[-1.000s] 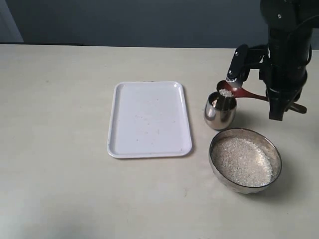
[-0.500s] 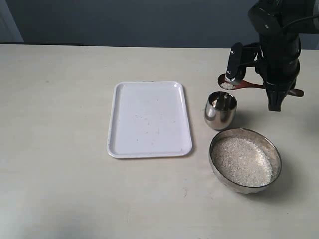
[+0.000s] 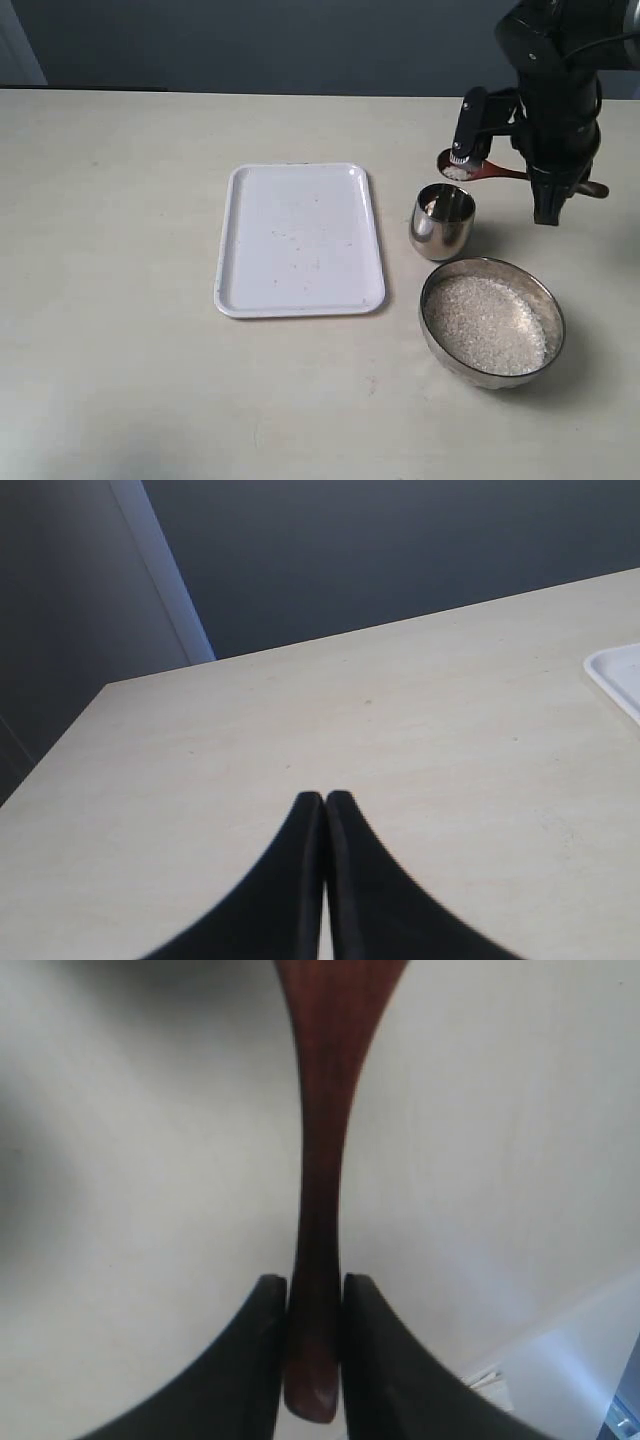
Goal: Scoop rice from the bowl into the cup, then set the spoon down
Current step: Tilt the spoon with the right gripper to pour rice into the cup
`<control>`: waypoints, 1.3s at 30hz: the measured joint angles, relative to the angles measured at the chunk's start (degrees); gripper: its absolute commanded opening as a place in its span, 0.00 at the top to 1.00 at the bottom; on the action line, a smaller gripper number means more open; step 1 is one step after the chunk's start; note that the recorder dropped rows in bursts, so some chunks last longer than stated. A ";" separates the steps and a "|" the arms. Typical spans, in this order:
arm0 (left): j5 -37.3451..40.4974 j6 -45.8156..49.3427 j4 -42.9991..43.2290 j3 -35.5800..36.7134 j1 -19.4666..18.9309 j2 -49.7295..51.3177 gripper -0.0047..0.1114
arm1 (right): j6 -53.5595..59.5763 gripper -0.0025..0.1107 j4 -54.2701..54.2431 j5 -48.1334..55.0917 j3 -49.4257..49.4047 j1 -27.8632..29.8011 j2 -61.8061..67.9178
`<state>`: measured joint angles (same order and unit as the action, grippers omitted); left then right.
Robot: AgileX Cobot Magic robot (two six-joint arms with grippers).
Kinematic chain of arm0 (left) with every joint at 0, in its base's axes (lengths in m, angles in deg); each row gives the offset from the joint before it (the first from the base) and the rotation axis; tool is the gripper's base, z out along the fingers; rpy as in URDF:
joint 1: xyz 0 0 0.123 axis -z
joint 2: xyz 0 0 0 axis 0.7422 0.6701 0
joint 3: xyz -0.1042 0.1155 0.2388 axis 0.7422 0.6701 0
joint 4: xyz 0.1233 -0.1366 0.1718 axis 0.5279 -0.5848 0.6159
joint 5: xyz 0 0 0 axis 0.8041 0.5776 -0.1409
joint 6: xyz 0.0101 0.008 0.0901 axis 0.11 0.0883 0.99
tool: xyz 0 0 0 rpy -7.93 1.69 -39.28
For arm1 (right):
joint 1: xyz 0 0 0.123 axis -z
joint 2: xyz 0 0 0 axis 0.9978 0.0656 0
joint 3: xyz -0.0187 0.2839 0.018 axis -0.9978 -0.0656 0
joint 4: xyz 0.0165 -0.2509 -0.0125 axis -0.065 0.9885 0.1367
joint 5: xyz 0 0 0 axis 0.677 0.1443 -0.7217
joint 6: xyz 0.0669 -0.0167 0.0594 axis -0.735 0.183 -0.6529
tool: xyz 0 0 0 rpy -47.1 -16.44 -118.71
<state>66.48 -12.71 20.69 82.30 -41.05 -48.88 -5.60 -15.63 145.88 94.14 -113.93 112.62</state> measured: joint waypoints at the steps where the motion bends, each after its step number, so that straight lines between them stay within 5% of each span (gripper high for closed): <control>1: 0.00 0.00 0.00 0.00 0.00 0.00 0.96 | -0.38 0.98 0.00 0.28 0.00 0.00 0.00; 39: 0.00 0.00 0.00 0.00 0.00 0.00 0.96 | -12.87 0.98 13.39 3.37 -2.93 -7.47 0.00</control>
<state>66.48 -12.71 20.69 82.30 -41.05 -48.88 -18.47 -2.24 149.26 91.21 -121.40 112.62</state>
